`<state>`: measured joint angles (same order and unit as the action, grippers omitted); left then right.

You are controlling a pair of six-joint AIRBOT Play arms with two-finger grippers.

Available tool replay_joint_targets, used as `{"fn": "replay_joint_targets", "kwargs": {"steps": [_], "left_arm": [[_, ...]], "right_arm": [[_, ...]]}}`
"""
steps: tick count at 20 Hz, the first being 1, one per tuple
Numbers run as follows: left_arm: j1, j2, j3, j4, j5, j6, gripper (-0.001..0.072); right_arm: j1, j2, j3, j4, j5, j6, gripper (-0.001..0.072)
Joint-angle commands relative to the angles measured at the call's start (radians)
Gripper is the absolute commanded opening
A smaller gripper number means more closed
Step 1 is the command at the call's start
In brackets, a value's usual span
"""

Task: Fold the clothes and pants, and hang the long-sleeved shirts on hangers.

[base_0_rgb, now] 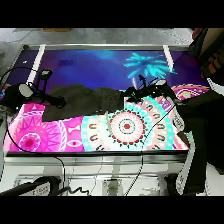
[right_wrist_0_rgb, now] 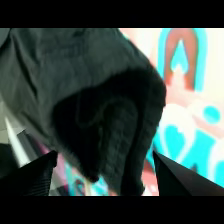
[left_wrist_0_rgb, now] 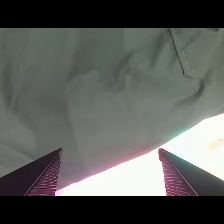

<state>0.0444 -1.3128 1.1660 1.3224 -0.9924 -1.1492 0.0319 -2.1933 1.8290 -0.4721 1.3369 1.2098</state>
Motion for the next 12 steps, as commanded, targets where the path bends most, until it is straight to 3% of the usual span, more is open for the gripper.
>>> {"fn": "replay_joint_targets", "kwargs": {"steps": [1,12], "left_arm": [[0.001,0.001,0.0,0.0,0.0,0.0,0.069],[0.001,0.001,0.0,0.0,0.0,0.0,0.0691]], "right_arm": [[-0.036,0.003,0.001,0.004,0.121,0.0,0.0679],[0.117,0.003,0.001,-0.129,-0.058,0.037,0.0698]]}}
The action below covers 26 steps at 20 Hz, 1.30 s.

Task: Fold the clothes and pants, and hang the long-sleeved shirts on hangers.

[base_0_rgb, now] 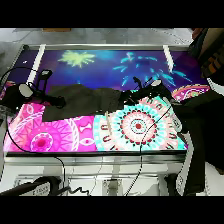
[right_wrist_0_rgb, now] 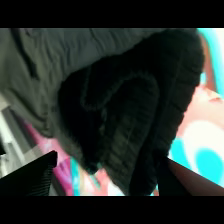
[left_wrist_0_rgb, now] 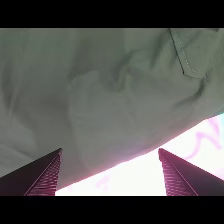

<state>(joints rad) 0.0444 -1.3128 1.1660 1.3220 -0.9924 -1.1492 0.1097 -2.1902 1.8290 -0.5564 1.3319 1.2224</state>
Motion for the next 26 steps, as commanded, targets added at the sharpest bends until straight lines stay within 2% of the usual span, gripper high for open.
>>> {"fn": "replay_joint_targets", "kwargs": {"steps": [1,7,9,11,14,16,20,26], "left_arm": [[0.001,0.001,0.0,0.0,0.0,0.0,0.069],[0.001,0.001,0.0,0.0,0.0,0.0,0.069],[0.001,0.001,0.0,0.0,0.0,0.0,0.069],[0.001,0.001,0.0,0.0,0.0,0.0,0.069],[0.001,0.001,0.0,0.0,0.0,0.0,0.069],[0.001,0.001,0.0,0.0,0.0,0.0,0.069],[0.001,0.001,0.0,0.0,0.0,0.0,0.069],[0.001,0.001,0.0,0.0,-0.001,0.0,0.0691]], "right_arm": [[0.053,0.0,0.001,-0.043,-0.058,0.024,0.0698],[0.103,0.0,0.002,0.033,-0.216,0.037,0.0694],[0.109,0.001,0.008,0.047,-0.217,0.06,0.07],[0.105,0.002,0.049,-0.041,-0.16,0.063,0.07],[0.103,0.002,0.138,-0.285,-0.072,0.181,0.07],[0.115,0.002,0.161,-0.338,-0.061,0.229,0.07],[0.164,-0.005,0.16,-0.309,-0.094,0.27,0.07],[0.267,-0.008,0.161,-0.118,-0.249,0.246,0.0695]]}}
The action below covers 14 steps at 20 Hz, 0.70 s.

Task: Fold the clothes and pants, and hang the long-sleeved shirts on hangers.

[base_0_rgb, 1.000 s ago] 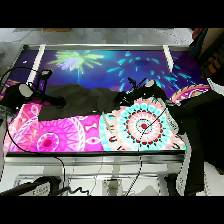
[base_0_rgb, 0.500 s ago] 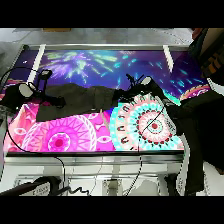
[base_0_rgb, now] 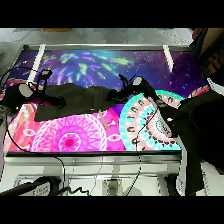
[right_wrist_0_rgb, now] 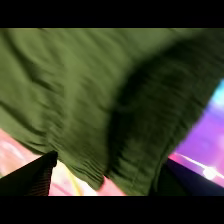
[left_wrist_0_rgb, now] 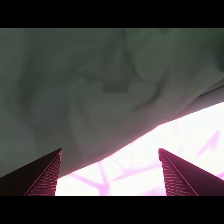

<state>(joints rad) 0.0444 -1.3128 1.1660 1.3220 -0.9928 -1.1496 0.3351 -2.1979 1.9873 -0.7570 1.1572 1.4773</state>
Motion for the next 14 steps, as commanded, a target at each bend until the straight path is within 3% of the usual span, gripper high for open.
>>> {"fn": "replay_joint_targets", "kwargs": {"steps": [1,4,6,9,11,14], "left_arm": [[0.001,0.001,0.0,0.0,0.0,0.0,0.069],[0.001,0.001,0.0,0.0,0.0,0.0,0.0691],[0.001,0.001,0.0,0.0,0.0,0.0,0.069],[0.001,0.001,0.0,0.0,0.0,0.0,0.069],[0.001,0.001,0.0,0.0,0.0,0.0,0.069],[0.001,0.001,0.0,0.001,0.001,0.001,0.069]], "right_arm": [[0.05,0.0,0.003,0.091,-0.077,-0.018,0.0694],[0.065,-0.003,0.003,0.091,-0.118,-0.006,0.0676],[0.079,-0.007,0.003,0.09,-0.201,0.066,0.0649],[0.119,-0.02,0.003,0.048,-0.298,0.192,0.0357],[0.151,-0.022,0.003,0.019,-0.351,0.193,0.0026],[0.164,0.002,0.003,0.024,-0.416,0.187,0.0025]]}}
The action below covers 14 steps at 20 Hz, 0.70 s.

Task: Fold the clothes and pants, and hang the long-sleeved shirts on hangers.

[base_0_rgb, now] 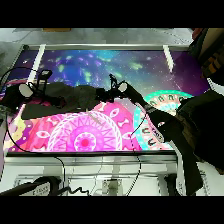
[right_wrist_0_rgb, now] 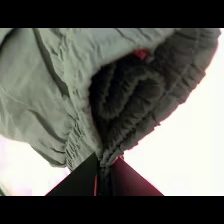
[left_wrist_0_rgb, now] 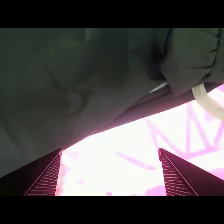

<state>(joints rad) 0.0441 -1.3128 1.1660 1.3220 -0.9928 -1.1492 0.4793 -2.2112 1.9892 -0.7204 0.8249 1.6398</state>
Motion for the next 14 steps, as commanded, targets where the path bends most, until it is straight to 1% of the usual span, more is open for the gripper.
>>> {"fn": "replay_joint_targets", "kwargs": {"steps": [1,4,7,11,14], "left_arm": [[0.001,0.001,0.0,0.001,0.0,0.0,0.069],[0.001,0.006,0.004,0.001,0.001,0.0,0.069],[0.001,0.046,0.011,0.001,0.002,0.0,0.0691],[0.002,0.135,0.011,0.001,0.003,0.001,0.0691],[0.002,0.188,0.011,0.001,0.004,0.001,0.069]], "right_arm": [[0.011,0.038,0.001,-0.013,-0.081,0.023,0.0024],[-0.057,0.159,0.001,-0.026,-0.062,0.016,0.0024],[-0.167,0.313,0.001,-0.074,0.024,0.016,0.0024],[-0.377,0.537,0.001,-0.1,0.125,0.031,0.0024],[-0.583,0.713,0.001,-0.134,0.23,0.056,0.0024]]}}
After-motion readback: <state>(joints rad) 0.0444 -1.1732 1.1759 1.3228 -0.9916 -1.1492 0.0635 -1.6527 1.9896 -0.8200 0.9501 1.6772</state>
